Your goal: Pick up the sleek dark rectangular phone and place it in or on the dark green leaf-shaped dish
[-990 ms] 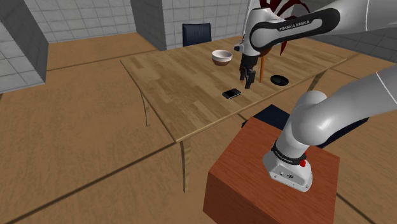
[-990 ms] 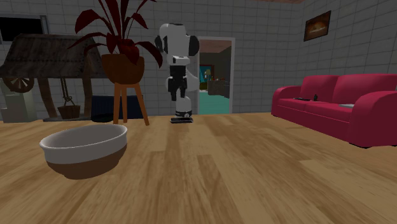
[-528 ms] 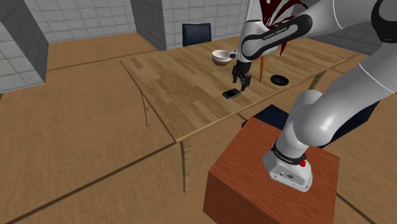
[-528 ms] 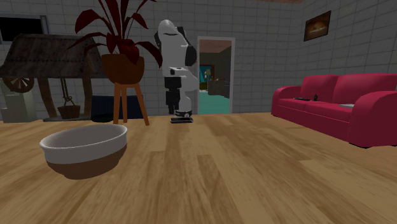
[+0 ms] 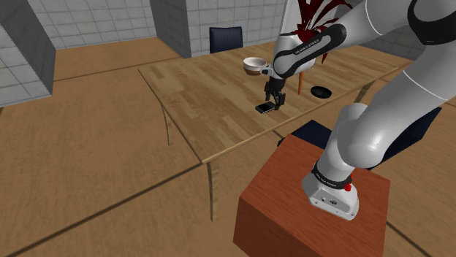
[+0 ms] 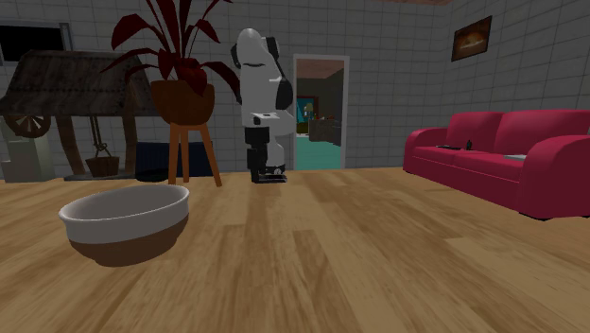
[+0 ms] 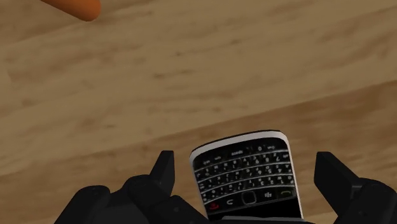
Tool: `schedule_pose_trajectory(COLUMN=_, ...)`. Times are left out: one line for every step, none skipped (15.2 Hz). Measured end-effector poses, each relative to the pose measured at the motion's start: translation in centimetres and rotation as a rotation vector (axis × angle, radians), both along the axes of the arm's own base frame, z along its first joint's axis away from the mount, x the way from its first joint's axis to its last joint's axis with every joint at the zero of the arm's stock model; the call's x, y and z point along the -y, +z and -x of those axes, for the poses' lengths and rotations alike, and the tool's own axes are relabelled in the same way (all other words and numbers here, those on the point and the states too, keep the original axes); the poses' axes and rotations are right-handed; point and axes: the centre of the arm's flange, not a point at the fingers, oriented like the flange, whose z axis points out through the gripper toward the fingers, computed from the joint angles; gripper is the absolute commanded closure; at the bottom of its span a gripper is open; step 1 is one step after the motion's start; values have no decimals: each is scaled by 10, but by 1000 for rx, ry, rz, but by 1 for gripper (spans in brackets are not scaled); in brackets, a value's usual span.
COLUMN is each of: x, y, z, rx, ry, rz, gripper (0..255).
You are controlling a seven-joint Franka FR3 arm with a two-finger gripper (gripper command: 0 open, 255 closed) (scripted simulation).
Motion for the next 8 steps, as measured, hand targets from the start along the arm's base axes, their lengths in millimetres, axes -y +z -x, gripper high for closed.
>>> schedule_pose_trajectory(x=0, y=-1, z=0, rx=0, ry=0, rz=0, gripper=0)
schedule_pose_trajectory(x=0, y=-1, z=0, rx=0, ry=0, rz=0, gripper=0)
schedule_pose_trajectory(x=0, y=-2, z=0, rx=0, ry=0, rz=0, gripper=0)
schedule_pose_trajectory(x=0, y=-2, z=0, rx=0, ry=0, rz=0, gripper=0)
schedule_pose_trajectory(x=0, y=-2, z=0, rx=0, ry=0, rz=0, gripper=0)
schedule_pose_trajectory(x=0, y=-2, z=0, rx=0, ry=0, rz=0, gripper=255)
schedule_pose_trajectory(x=0, y=-2, z=0, rx=1, ry=0, rz=0, gripper=255)
schedule_pose_trajectory(x=0, y=-2, z=0, rx=1, ry=0, rz=0, gripper=255)
